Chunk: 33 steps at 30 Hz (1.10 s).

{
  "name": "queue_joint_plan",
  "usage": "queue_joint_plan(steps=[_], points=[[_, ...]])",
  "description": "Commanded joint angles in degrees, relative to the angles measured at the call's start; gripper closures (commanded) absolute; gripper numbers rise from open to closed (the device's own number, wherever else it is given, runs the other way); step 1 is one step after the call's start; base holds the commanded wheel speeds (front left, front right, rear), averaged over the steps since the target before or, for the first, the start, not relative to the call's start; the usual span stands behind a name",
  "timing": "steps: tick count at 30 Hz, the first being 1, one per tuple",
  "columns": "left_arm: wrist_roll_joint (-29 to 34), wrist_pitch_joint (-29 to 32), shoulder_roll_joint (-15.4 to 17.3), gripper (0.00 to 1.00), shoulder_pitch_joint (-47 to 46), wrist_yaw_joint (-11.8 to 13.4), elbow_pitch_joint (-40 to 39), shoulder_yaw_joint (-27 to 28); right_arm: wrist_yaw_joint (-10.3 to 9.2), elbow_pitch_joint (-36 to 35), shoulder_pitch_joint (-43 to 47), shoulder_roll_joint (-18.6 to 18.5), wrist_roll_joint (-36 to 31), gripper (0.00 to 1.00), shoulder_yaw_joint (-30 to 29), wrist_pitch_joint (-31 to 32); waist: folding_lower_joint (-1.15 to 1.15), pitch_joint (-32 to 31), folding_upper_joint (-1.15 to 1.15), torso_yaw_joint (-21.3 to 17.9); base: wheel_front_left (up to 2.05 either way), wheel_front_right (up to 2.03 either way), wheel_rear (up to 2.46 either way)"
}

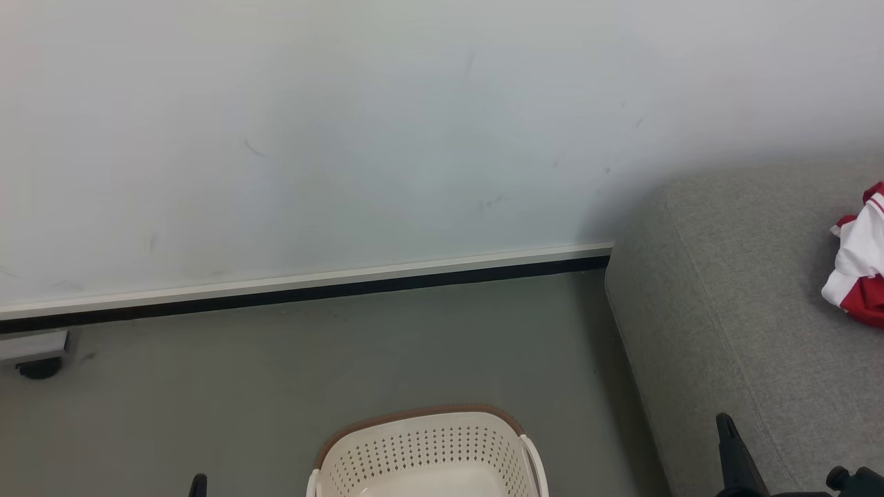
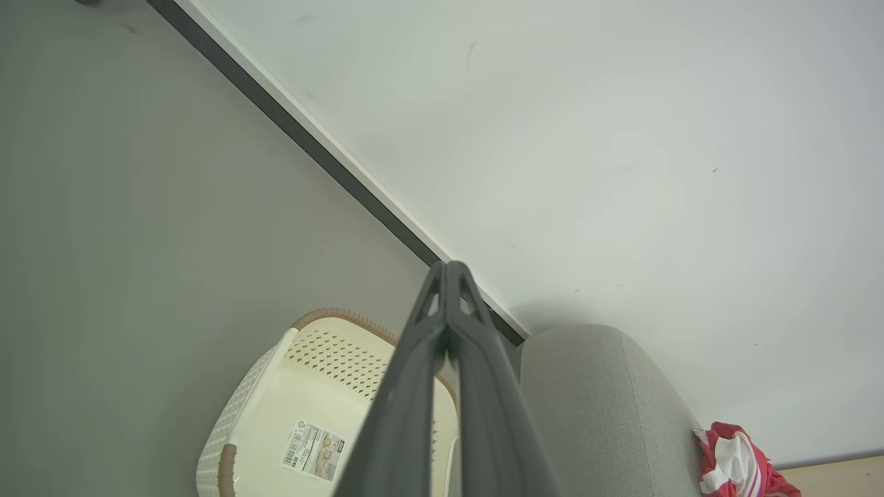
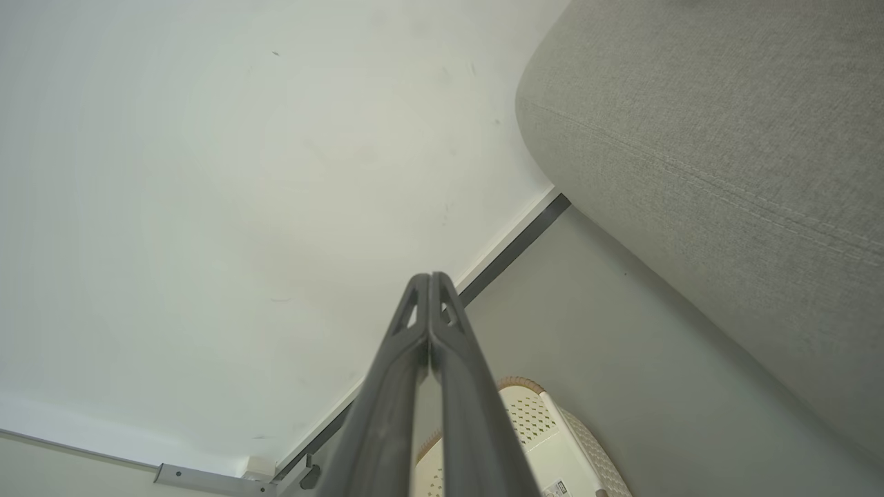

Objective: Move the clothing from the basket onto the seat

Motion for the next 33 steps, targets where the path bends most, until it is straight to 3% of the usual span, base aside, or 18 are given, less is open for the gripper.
queue_joint_plan(steps=[1,33], points=[[-1.79,0.45,0.14,1.0,-1.11,-0.28,-0.54,0.48,0.0,-0.34,-1.46,-0.62,2.11,1.0,-0.11,-0.28,0.0,0.02,0.0,0.0,0.0,0.0,0.0],[-18.28,5.57,-1.14,1.0,-3.51,-1.58,-0.43,3.1,0.01,1.1,-3.75,-3.93,26.8,1.0,0.56,-1.88,0.0,0.6,0.0,-0.06,0.0,0.0,0.0]])
